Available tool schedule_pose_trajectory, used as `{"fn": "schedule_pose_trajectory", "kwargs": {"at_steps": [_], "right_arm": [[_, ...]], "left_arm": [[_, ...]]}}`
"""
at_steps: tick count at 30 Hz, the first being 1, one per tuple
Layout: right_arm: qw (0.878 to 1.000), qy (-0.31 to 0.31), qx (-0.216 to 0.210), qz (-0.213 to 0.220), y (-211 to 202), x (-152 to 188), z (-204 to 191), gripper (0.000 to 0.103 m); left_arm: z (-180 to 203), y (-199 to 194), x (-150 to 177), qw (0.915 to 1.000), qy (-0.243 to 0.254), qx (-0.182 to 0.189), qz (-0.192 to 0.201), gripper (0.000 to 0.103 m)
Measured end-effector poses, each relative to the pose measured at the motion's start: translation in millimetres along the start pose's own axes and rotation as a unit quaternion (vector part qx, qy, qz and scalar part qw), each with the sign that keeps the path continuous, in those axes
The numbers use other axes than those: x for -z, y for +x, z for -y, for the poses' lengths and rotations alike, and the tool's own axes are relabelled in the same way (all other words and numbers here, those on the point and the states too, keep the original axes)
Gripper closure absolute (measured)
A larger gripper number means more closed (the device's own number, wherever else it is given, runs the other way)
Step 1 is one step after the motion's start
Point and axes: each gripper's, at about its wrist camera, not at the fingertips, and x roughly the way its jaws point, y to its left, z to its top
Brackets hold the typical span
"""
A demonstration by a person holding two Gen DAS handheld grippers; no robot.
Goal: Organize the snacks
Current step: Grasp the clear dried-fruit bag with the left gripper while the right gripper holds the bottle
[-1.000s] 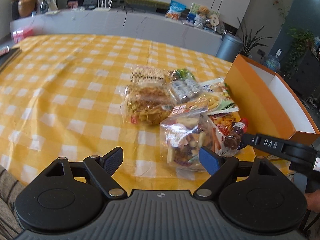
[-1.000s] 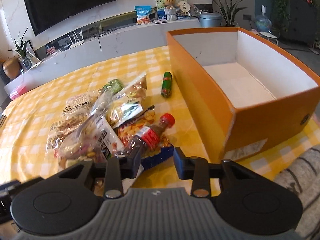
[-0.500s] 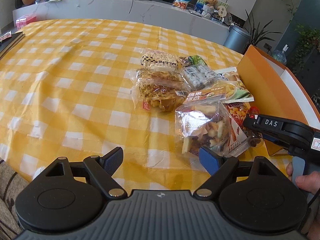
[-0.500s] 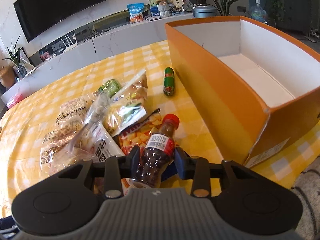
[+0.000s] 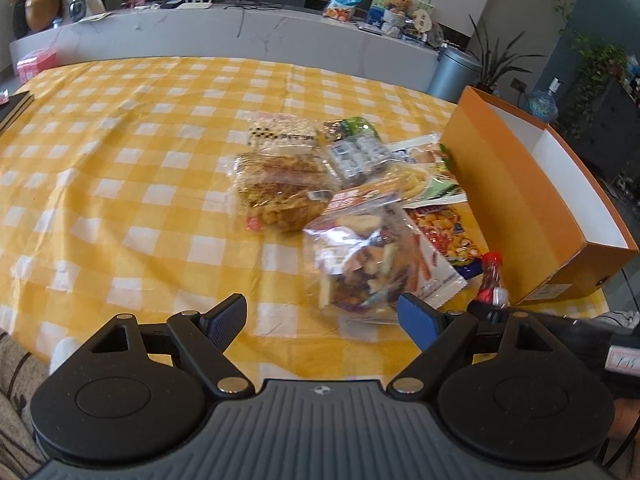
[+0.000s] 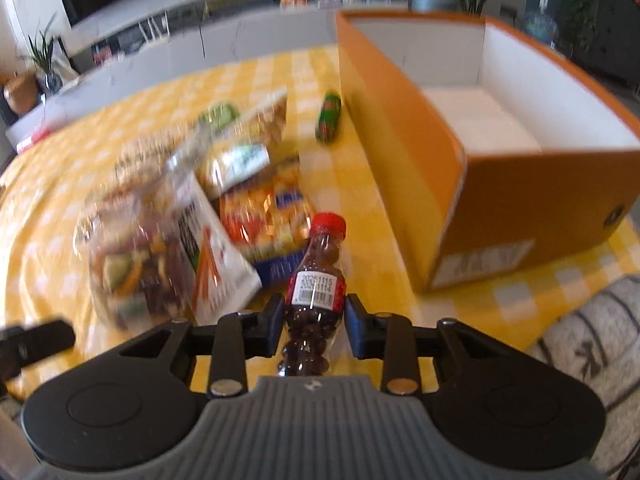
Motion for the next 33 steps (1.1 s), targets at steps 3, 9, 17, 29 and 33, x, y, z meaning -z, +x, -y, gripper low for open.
{"fn": "schedule_pose_trajectory", "kwargs": {"at_steps": [3,9,17,29,33], "right_arm": [[1.000,-0.004,0.006,-0.009,5,6,4,0.072],[0.999,-0.023,0.028,-0.014,13,11,3,0.071],[0.997,-0.066,0.033,0.005,12,18,-7,0.072],[0.997,-0.073,0.016,0.011,14,18,-7,0.072],[0.997,-0.075,0.011,0.012,13,18,-6,0.072]], "left_arm": [[13,7,-3,0.9997,0.019,-0.014,0.001,0.003],[24,18,-1,0.9990,0.036,-0.022,-0.012,0.003],[42,29,-6,0.9974,0.067,-0.023,-0.012,0.003],[47,61,-13,0.9966,0.055,-0.051,-0.036,0.003],[48,70,-14,0.9956,0.059,-0.064,-0.035,0.003]]}}
